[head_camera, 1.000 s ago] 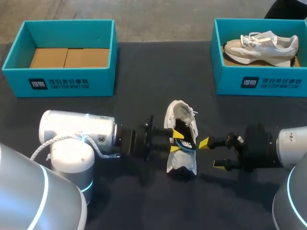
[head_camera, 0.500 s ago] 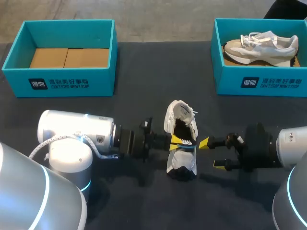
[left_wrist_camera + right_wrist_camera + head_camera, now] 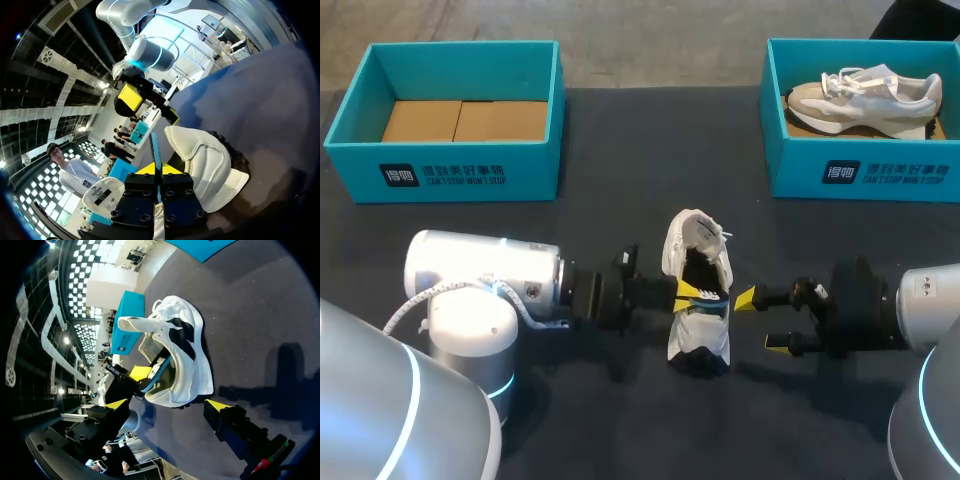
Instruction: Take the shoe out of the shoebox, open the shoe tongue, remove and reinsert the insole, then place the shoe into the shoebox
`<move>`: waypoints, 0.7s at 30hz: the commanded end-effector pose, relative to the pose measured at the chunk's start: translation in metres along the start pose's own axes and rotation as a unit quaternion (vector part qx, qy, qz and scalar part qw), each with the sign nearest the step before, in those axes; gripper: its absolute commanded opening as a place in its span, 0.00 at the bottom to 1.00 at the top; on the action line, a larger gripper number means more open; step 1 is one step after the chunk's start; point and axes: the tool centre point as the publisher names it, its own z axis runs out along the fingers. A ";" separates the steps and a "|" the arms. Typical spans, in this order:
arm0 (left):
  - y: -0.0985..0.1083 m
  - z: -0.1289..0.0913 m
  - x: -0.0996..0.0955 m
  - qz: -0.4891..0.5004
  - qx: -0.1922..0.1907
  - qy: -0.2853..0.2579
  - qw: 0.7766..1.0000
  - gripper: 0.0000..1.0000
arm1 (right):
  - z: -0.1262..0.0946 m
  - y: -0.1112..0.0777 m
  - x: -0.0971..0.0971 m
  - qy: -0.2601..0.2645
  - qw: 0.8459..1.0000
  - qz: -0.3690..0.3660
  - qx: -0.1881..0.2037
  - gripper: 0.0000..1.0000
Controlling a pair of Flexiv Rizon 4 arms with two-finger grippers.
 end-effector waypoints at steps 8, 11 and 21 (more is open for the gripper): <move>0.024 0.011 0.005 -0.006 -0.030 0.010 0.999 0.00 | 0.000 -0.001 0.001 -0.002 1.000 0.000 -0.001 1.00; 0.027 0.009 0.005 -0.007 -0.036 0.010 0.999 0.00 | 0.000 -0.001 0.001 -0.002 1.000 0.000 -0.001 1.00; 0.007 -0.002 -0.001 -0.008 -0.020 0.007 1.000 0.41 | 0.000 -0.001 0.001 -0.002 1.000 0.000 -0.001 1.00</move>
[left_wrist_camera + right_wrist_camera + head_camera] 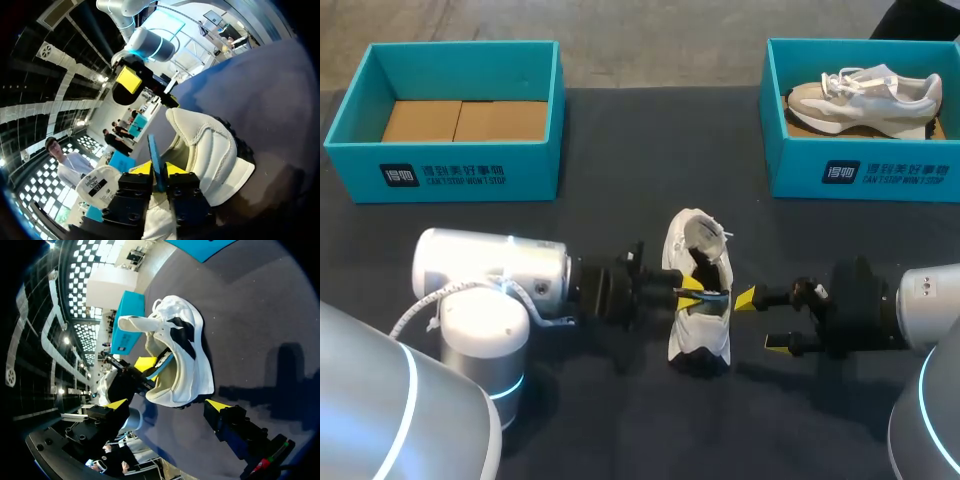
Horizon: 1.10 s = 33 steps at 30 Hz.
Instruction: Take the shoe out of the shoebox, open the shoe tongue, remove and reinsert the insole, then place the shoe into the shoebox
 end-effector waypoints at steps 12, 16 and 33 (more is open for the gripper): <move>-0.026 -0.015 -0.004 0.000 0.021 -0.004 1.000 0.09 | 0.000 -0.001 0.001 -0.002 1.000 0.000 -0.001 1.00; -0.024 -0.016 -0.002 -0.001 0.020 0.000 1.000 0.00 | 0.000 -0.001 0.001 -0.002 1.000 0.000 -0.001 1.00; 0.000 -0.003 0.005 -0.005 -0.003 0.014 1.000 0.00 | 0.000 -0.001 0.001 -0.002 1.000 0.000 -0.001 1.00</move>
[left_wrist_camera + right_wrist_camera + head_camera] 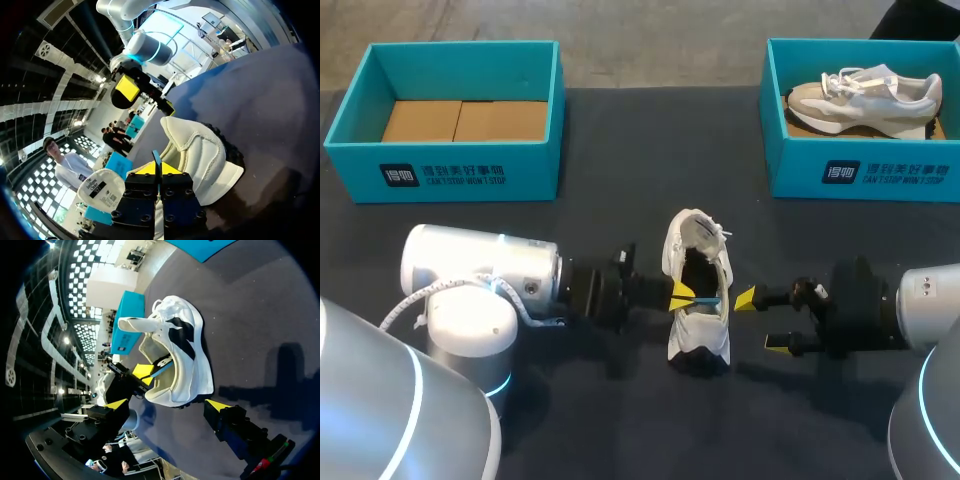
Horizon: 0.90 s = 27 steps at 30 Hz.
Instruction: Take the shoe out of the shoebox, open the shoe tongue, remove and reinsert the insole, then place the shoe into the shoebox
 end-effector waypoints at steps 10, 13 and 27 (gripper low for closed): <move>-0.008 0.003 -0.004 -0.004 0.007 0.004 1.000 0.50 | 0.000 -0.001 0.001 -0.002 1.000 0.000 -0.001 1.00; -0.014 -0.001 -0.007 -0.003 0.012 0.004 1.000 0.59 | 0.000 -0.001 0.001 -0.002 1.000 0.000 -0.001 1.00; -0.032 -0.017 -0.020 0.004 0.024 0.008 1.000 0.45 | 0.000 -0.001 0.001 -0.002 1.000 0.000 -0.001 1.00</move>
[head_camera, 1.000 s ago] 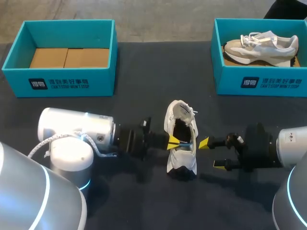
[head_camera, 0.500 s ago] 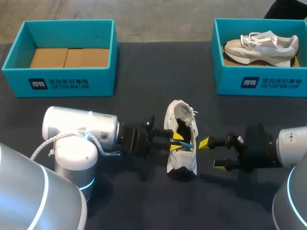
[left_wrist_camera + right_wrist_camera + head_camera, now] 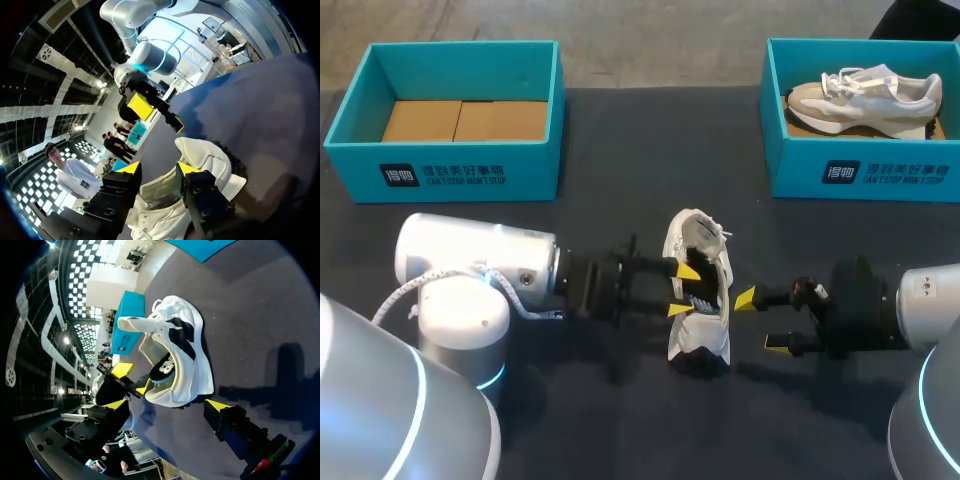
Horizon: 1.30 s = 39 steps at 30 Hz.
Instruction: Take the shoe out of the shoebox, open the shoe tongue, remove and reinsert the insole, then place the shoe into the shoebox
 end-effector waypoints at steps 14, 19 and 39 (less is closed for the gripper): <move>-0.003 -0.027 -0.024 0.024 -0.013 0.069 0.997 0.42 | 0.000 -0.001 0.001 -0.002 1.000 0.000 -0.001 1.00; 0.001 -0.028 -0.037 0.044 -0.018 0.098 0.994 0.40 | 0.000 -0.001 0.001 -0.002 1.000 0.000 -0.001 1.00; 0.004 -0.029 -0.044 0.105 -0.033 0.256 0.961 0.38 | -0.043 0.007 -0.016 -0.035 0.998 -0.053 0.015 1.00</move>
